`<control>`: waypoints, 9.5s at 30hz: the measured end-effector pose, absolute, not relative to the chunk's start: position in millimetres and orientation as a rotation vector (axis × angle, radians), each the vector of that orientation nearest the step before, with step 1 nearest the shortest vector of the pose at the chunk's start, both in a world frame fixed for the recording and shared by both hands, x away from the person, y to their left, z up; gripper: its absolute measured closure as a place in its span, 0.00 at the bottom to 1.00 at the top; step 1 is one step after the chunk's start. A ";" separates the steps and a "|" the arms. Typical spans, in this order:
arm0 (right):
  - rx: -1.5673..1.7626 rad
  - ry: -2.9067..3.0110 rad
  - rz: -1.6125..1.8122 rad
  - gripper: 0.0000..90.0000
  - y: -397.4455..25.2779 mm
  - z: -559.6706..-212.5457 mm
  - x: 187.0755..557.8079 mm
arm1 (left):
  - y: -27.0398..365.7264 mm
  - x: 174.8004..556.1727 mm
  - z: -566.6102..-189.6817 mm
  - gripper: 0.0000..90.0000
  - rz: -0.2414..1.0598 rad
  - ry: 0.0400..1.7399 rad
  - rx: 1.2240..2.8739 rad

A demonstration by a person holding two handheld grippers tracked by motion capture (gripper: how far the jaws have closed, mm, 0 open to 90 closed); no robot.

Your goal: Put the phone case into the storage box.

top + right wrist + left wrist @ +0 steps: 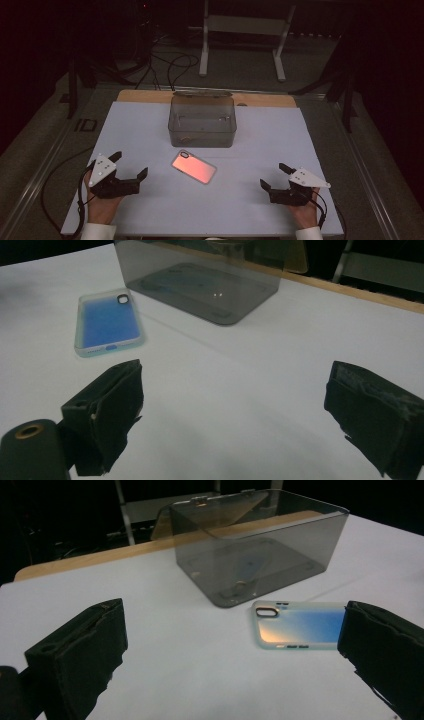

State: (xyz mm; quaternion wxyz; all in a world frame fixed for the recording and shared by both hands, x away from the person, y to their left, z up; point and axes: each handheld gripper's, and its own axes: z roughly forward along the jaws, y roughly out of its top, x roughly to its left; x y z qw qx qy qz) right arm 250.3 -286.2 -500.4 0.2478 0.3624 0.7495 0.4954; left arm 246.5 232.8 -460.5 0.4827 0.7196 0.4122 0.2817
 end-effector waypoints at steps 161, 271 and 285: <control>1.004 2.062 1.329 0.10 -285.9 -502.2 252.5 | 142.6 367.1 -511.7 0.98 0.210 1.246 2.227; 0.804 2.464 1.439 0.10 -150.9 -422.1 342.1 | 181.1 296.4 -438.4 0.98 0.781 0.826 1.881; 0.783 2.588 1.387 0.11 -119.6 -417.2 354.8 | 175.4 294.2 -437.9 0.98 0.783 0.780 1.896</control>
